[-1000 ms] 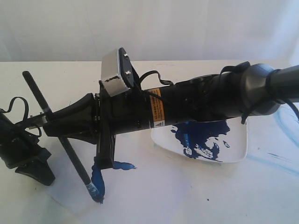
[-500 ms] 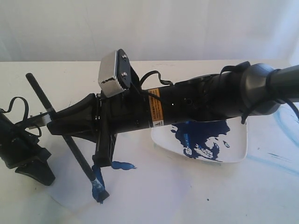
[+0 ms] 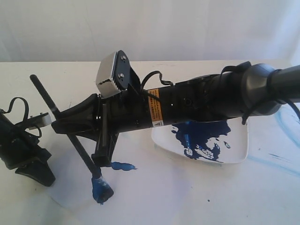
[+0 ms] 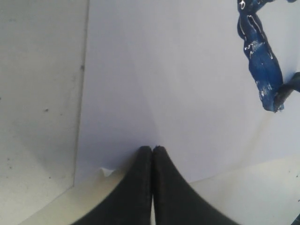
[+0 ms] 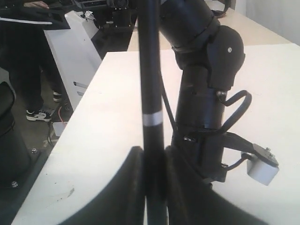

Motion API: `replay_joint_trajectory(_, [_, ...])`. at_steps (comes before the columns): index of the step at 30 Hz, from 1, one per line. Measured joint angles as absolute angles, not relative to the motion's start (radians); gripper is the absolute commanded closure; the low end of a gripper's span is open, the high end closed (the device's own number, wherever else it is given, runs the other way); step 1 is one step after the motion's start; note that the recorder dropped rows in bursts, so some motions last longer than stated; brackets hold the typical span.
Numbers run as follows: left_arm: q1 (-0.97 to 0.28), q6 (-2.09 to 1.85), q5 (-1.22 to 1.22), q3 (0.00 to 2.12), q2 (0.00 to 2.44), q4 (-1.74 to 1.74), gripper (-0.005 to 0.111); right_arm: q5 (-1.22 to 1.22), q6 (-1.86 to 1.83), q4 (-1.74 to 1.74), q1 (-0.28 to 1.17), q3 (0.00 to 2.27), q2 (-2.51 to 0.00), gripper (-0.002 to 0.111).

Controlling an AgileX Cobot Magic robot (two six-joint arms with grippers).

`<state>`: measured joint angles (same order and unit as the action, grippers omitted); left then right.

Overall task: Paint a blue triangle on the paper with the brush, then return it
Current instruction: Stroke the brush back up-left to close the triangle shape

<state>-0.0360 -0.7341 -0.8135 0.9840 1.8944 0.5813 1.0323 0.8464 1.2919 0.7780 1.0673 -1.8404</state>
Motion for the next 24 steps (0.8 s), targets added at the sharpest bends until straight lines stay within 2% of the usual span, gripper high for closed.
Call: replay_joint_trajectory(24, [-0.036, -0.734, -0.813, 0.984, 1.894, 0.581, 0.107, 0.927, 0.829, 1.280, 0.778, 1.071, -1.831, 0.108])
